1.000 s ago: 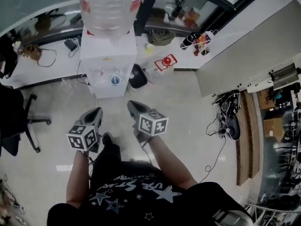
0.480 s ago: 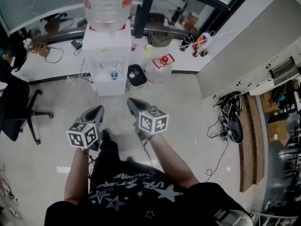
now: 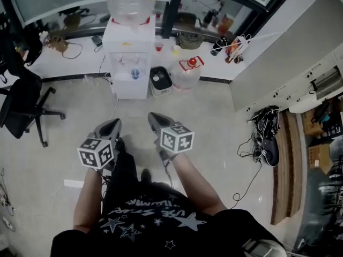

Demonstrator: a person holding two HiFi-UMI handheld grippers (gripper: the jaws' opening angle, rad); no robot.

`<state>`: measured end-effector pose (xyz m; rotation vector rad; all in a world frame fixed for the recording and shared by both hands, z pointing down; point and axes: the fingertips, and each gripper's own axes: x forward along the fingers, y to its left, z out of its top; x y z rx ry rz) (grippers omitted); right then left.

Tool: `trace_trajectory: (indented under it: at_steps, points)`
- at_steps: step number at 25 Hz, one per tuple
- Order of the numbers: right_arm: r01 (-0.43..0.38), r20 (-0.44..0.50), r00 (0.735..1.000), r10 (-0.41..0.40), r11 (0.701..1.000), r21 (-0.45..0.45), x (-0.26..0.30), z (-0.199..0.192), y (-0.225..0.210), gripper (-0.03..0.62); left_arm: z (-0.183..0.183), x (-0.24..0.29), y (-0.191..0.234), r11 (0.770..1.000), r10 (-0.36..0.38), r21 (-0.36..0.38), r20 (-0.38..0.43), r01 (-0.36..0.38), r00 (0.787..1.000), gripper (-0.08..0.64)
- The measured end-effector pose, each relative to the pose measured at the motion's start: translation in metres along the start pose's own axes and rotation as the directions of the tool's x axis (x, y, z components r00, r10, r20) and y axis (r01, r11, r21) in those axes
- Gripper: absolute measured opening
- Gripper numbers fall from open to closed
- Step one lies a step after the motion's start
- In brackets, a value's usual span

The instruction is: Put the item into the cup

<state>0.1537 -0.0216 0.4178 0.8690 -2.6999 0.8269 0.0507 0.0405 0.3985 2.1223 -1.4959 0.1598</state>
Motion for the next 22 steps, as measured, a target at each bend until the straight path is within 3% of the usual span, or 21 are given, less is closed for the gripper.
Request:
trace_trajectory:
  at_steps: [8, 15, 22]
  points:
    - [-0.023, 0.015, 1.000, 0.023, 0.999, -0.027, -0.018, -0.008, 0.025, 0.000, -0.008, -0.033, -0.016, 1.000, 0.017, 0.014, 0.031, -0.018, 0.999, 0.006]
    - [0.005, 0.044, 0.999, -0.002, 0.997, -0.079, -0.028, -0.006, 0.042, 0.000, -0.008, -0.047, -0.016, 1.000, -0.007, 0.014, 0.051, 0.006, 0.999, 0.006]
    - [0.049, 0.076, 0.996, -0.044, 0.997, -0.065, -0.047, -0.019, 0.077, 0.000, -0.011, -0.088, -0.027, 0.997, -0.049, 0.058, 0.060, 0.046, 0.997, 0.006]
